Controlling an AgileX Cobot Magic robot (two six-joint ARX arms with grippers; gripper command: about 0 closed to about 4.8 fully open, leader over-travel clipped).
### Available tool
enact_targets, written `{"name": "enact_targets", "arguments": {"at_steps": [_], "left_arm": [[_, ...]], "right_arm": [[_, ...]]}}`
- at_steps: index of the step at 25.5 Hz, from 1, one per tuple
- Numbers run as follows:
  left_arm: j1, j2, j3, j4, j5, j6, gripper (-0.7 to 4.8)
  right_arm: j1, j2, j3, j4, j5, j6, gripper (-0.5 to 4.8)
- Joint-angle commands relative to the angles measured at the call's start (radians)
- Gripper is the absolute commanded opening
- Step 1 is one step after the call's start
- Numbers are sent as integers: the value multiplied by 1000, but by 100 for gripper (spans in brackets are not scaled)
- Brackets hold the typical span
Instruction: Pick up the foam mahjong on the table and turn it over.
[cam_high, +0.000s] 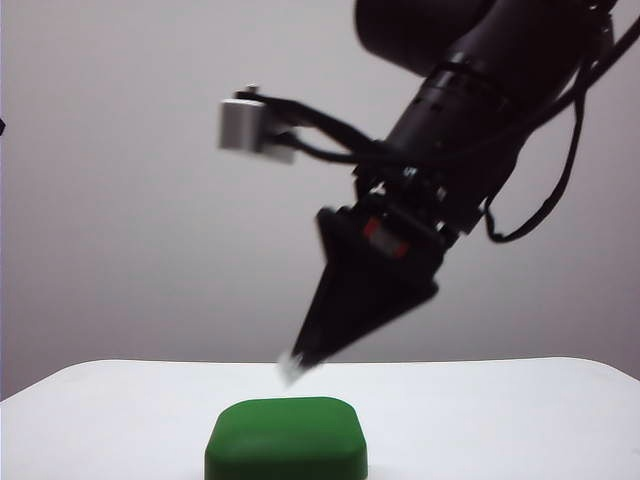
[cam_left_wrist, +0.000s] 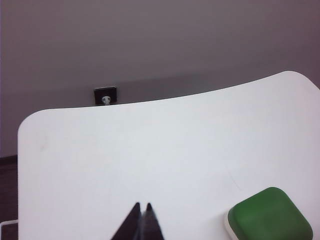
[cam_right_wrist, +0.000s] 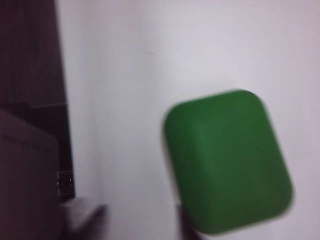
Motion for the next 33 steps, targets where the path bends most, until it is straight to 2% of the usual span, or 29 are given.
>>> {"name": "enact_targets", "arguments": {"at_steps": [1, 5, 12, 17, 22, 23, 26, 32, 33], "left_arm": [[0, 6, 3, 19, 10, 5, -5], [0, 6, 3, 24, 10, 5, -5], [0, 13, 3, 37, 3, 5, -5], [0, 13, 3, 37, 3, 47, -5], [0, 13, 3, 34, 3, 48, -5], [0, 13, 3, 34, 3, 48, -5], [1, 13, 3, 34, 3, 48, -5], [0, 13, 3, 34, 3, 46, -5], [0, 13, 3, 34, 3, 46, -5]], "right_arm": [[24, 43, 4, 45, 57, -44, 266], [24, 100, 6, 85, 67, -60, 266], [25, 218, 95, 100, 148, -60, 266], [25, 284, 151, 50, 149, -61, 265], [43, 283, 151, 27, 174, -69, 263], [44, 284, 151, 32, 174, -72, 254], [61, 309, 151, 68, 188, -91, 180], [61, 333, 152, 67, 217, -90, 169], [61, 333, 153, 76, 234, -91, 137]]}}
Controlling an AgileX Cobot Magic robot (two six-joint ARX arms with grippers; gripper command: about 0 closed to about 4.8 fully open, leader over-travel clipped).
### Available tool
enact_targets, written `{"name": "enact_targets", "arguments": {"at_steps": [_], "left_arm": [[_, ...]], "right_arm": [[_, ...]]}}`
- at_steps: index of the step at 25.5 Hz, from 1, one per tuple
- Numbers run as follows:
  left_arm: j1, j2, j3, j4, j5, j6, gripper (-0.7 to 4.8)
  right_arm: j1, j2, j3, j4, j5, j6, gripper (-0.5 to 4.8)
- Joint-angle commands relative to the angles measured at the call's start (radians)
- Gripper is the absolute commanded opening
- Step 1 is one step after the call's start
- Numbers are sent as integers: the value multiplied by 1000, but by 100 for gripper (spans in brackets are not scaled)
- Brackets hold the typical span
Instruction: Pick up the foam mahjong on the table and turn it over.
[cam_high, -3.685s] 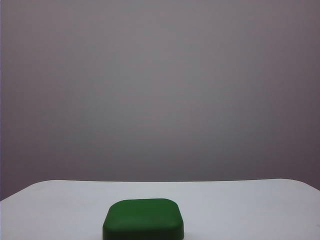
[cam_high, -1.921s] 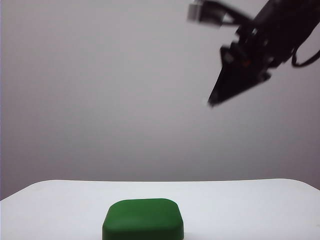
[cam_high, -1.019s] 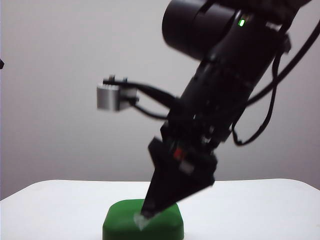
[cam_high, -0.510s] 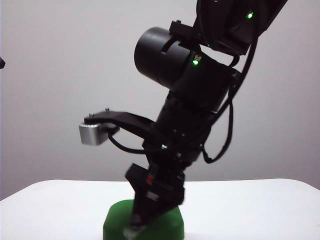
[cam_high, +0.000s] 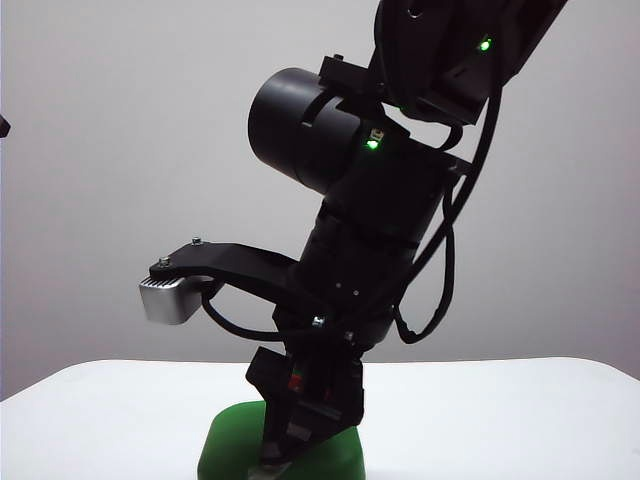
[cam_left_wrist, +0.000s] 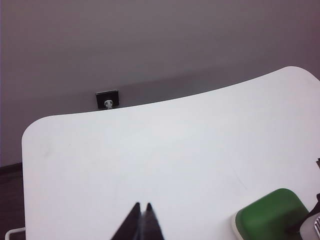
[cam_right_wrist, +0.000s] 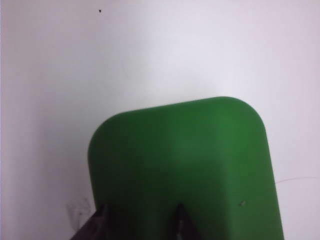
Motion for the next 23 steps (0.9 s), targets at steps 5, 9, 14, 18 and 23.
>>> {"name": "enact_targets", "arguments": {"at_steps": [5, 9, 14, 18, 23], "left_arm": [[0, -2, 3, 14, 1, 1, -5], [0, -2, 3, 14, 1, 4, -5], [0, -1, 3, 14, -3, 5, -5], [0, -2, 2, 14, -30, 5, -5], [1, -2, 2, 14, -41, 8, -5]], "right_arm": [[-6, 27, 2, 26, 31, -5, 46], [-5, 50, 8, 26, 95, -11, -5], [-12, 30, 121, -90, 131, -8, -5], [-50, 6, 346, -325, -104, 149, -5], [-137, 6, 466, -484, -365, 279, -5]]}}
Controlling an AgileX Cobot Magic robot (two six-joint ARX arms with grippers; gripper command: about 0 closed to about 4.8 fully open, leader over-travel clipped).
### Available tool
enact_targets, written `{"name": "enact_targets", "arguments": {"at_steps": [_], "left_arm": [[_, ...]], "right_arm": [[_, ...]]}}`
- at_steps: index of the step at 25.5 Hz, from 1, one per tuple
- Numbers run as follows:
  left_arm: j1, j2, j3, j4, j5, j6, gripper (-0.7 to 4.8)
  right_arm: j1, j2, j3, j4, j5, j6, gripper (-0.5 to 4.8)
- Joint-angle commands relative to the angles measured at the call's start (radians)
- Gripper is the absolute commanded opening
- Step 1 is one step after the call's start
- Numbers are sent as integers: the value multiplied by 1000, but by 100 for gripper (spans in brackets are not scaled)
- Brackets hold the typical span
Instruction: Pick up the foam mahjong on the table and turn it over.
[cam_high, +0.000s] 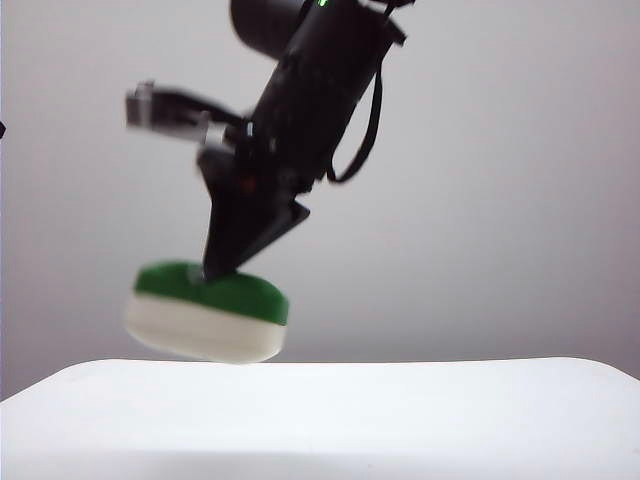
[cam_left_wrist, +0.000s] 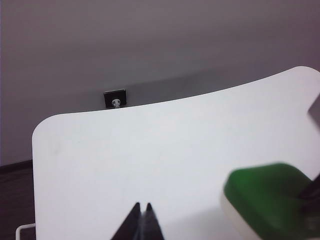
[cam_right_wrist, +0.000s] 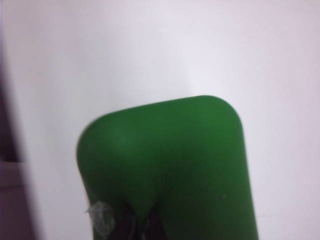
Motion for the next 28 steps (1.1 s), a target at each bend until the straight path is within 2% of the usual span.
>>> {"name": "enact_targets", "arguments": {"at_steps": [1, 3, 7, 8, 9, 10, 16, 20, 25, 28], "left_arm": [[1, -2, 2, 14, -11, 4, -5], [1, -2, 2, 14, -11, 4, -5], [1, -2, 2, 14, -11, 4, -5], [1, -2, 2, 14, -11, 4, -5], [1, -2, 2, 15, -10, 4, -5], [1, -2, 2, 15, -10, 4, -5], [1, -2, 2, 32, -10, 3, -5], [1, -2, 2, 33, -8, 3, -5], [1, -2, 2, 32, -7, 3, -5], [1, -2, 2, 32, -8, 4, -5]], "right_arm": [[-77, 0, 49, -135, -192, 105, -5], [-155, 1, 50, -132, -375, 183, -5], [-278, 19, 49, -68, -637, 328, -5], [-337, 41, 49, -21, -779, 417, -5], [-378, 64, 48, 9, -877, 477, -5], [-399, 79, 48, 17, -909, 502, -5], [-454, 231, 48, 17, -1034, 606, -5], [-450, 318, 48, 16, -1034, 654, -5], [-450, 384, 48, -37, -1017, 656, -5], [-450, 396, 48, -43, -917, 655, -5]]}}
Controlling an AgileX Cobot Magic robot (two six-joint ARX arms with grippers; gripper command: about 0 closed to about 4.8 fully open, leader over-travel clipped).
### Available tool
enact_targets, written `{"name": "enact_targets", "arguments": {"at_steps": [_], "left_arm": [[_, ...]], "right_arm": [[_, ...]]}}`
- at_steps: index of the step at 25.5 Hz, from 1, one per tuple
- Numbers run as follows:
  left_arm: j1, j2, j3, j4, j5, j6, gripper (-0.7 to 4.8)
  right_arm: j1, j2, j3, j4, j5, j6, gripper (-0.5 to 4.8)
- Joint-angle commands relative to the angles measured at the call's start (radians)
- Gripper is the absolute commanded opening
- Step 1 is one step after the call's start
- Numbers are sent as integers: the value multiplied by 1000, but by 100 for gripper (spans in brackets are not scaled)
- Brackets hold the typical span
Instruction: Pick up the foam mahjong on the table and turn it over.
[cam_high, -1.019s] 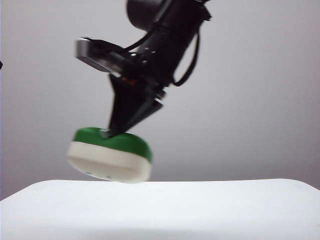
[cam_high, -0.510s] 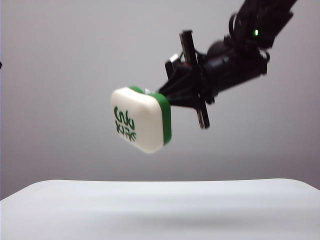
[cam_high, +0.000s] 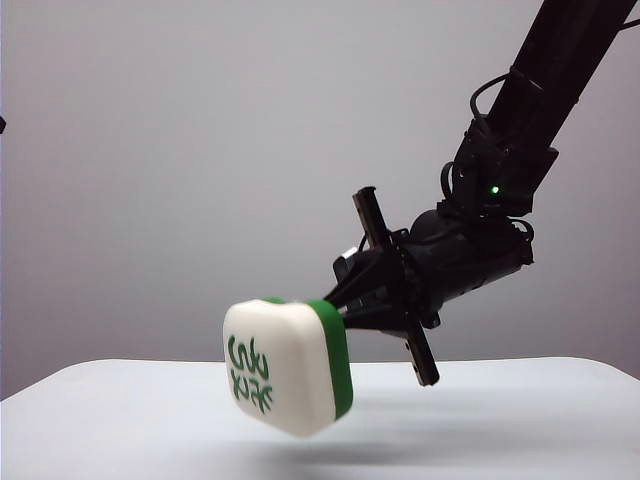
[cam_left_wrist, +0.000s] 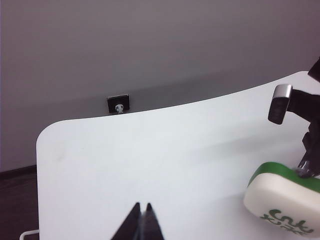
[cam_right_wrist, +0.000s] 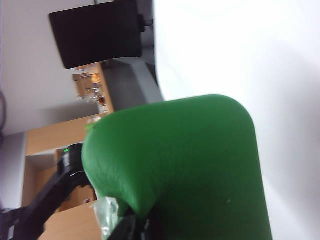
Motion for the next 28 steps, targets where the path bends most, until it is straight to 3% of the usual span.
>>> {"name": "enact_targets", "arguments": {"at_steps": [1, 3, 8, 9, 10, 12, 19, 26, 28], "left_arm": [[1, -2, 2, 11, 3, 4, -5], [1, -2, 2, 10, 3, 4, -5], [1, -2, 2, 11, 2, 4, -5], [1, -2, 2, 11, 2, 4, -5], [1, -2, 2, 11, 3, 4, -5], [1, -2, 2, 10, 3, 4, -5], [1, -2, 2, 8, 3, 3, -5], [1, -2, 2, 11, 3, 2, -5], [1, -2, 2, 14, 3, -4, -5]], "right_arm": [[0, 2, 3, -7, 105, -2, -5], [0, 3, 3, -15, 203, -8, -5], [-1, 4, 3, -12, 320, -13, 3], [-1, 4, 3, -11, 347, -27, 36], [-2, 3, 3, -8, 387, -65, 145], [-3, 2, 3, 14, 471, -90, 253], [-29, -47, 5, 85, 560, -97, 297], [-58, -207, 5, 87, 703, -211, 297], [-57, -257, 5, 61, 769, -303, 297]]}}
